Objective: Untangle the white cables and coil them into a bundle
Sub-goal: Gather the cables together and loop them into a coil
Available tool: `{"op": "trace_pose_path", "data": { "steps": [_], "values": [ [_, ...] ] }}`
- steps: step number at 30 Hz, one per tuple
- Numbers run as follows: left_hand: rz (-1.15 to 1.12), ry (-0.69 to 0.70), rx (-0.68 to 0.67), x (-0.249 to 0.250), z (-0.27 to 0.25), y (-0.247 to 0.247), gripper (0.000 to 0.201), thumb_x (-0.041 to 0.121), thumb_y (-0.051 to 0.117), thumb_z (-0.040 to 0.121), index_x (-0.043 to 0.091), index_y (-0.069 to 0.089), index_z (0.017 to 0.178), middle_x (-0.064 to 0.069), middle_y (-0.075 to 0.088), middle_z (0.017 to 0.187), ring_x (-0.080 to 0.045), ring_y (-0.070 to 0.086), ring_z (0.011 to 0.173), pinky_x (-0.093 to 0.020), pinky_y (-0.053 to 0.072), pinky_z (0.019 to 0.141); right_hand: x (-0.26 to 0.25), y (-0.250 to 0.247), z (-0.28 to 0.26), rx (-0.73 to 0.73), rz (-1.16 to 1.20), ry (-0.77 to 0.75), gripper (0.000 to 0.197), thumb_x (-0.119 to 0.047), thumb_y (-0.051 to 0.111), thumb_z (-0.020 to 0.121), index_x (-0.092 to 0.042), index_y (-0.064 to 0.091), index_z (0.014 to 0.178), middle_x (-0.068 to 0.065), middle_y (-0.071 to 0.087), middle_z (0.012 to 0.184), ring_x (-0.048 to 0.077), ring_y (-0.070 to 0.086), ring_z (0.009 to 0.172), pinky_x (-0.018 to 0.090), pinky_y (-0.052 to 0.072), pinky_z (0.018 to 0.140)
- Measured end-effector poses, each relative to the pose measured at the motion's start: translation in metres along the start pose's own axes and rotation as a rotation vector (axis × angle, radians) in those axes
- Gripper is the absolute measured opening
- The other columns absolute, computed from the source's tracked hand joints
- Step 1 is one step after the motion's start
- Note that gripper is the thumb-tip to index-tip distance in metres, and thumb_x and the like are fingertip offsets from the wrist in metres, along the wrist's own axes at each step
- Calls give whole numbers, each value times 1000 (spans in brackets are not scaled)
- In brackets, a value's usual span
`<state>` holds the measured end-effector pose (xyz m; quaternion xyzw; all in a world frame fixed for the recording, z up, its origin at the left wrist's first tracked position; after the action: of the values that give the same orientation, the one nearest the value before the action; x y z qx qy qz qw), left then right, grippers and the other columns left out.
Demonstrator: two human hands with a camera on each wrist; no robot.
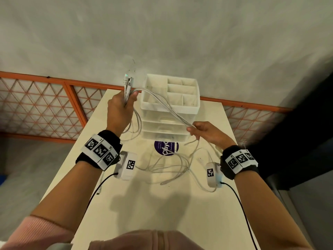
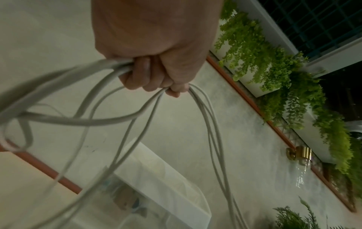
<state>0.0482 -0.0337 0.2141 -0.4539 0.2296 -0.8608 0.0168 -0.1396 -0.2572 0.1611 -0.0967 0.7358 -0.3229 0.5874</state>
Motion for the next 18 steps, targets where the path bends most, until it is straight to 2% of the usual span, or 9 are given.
{"op": "trace_pose_path", "data": {
  "steps": [2,4,7,10,14,16,18],
  "values": [
    [8,-7,31,-3,-2,0,36,33,49,97,1,64,87,-2,53,63,-26,52,66,-30,35,64,8,-3,2,-9,-105,53,33,-39,56,92,-14,55,70,-5,59,64,2,51,58,18,39,65],
    [19,10,21,-7,-8,3,36,31,49,97,-1,64,89,-2,54,69,-24,50,66,-28,33,62,14,-4,2,7,-165,81,33,-40,52,94,-17,51,69,-3,60,68,8,53,63,27,41,71],
    [58,-8,-76,-17,-19,7,36,32,49,97,0,63,88,2,50,63,-20,47,62,-26,28,56,15,-7,-3,159,-72,38,29,-38,47,96,-21,48,72,-5,51,70,13,53,67,36,48,75],
    [117,38,-191,-24,-24,0,32,30,50,96,3,61,82,0,47,58,-19,45,56,-25,27,50,12,-14,-16,282,-47,4,35,-40,43,97,-18,50,71,-3,41,61,13,42,59,33,43,61],
    [151,62,-470,-37,-39,-12,27,27,55,93,18,52,69,3,44,52,0,47,49,-14,32,51,20,-17,-45,263,52,110,71,-59,30,94,1,54,65,5,30,54,13,29,51,28,27,58],
    [191,25,-593,-46,-51,-13,34,29,57,92,23,45,60,4,40,50,-3,44,46,-18,30,50,29,-11,-57,202,29,175,70,-56,35,94,-1,50,55,4,29,51,10,29,46,25,27,58],
    [233,3,-700,-50,-63,-13,36,34,57,90,22,44,58,3,38,50,-6,41,44,-21,27,50,38,0,-66,130,6,230,64,-49,46,94,-5,47,48,2,30,47,10,30,44,24,28,59]
  ]
}}
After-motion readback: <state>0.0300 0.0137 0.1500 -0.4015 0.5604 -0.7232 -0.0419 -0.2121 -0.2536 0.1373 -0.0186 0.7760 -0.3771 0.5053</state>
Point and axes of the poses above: each hand's wrist, its own z-axis towards the middle knuckle, its own y-axis out of the palm, x = y × z, the point moved 3 cm from there along z, towards the middle knuckle
